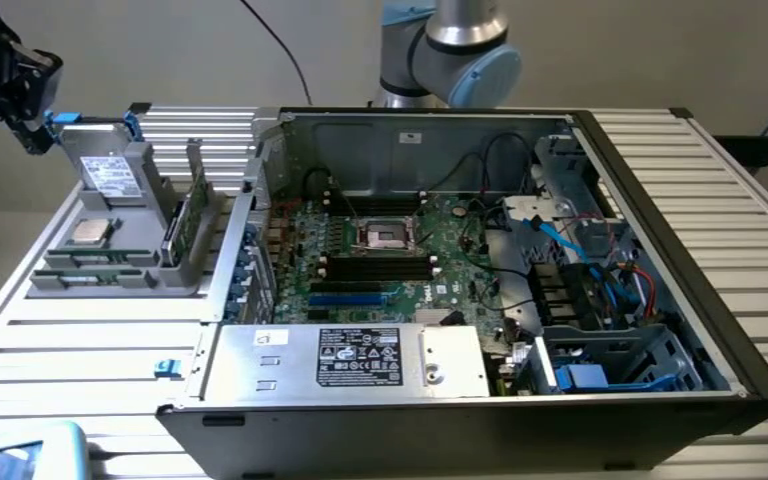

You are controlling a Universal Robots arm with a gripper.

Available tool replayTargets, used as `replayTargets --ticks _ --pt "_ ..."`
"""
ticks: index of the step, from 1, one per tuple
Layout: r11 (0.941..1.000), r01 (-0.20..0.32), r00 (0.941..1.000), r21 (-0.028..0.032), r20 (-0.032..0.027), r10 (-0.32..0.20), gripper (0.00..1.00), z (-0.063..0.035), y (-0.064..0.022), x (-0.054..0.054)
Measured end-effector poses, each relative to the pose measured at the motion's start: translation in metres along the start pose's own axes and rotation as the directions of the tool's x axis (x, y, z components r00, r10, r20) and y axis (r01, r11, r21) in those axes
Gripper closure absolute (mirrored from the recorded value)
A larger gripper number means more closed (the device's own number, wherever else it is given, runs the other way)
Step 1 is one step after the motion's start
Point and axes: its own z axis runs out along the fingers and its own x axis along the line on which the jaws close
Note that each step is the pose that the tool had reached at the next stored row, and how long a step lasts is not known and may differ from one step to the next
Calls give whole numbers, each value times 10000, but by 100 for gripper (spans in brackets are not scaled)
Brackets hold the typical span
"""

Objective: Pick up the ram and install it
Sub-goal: 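Reach for the ram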

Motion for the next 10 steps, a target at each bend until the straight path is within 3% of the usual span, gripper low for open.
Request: replayTargets --ticks 6,10 --pt "10000 -1 10000 11 2 1 89 50 15 167" --pt "10000 0 10000 35 2 0 89 74 97 226"
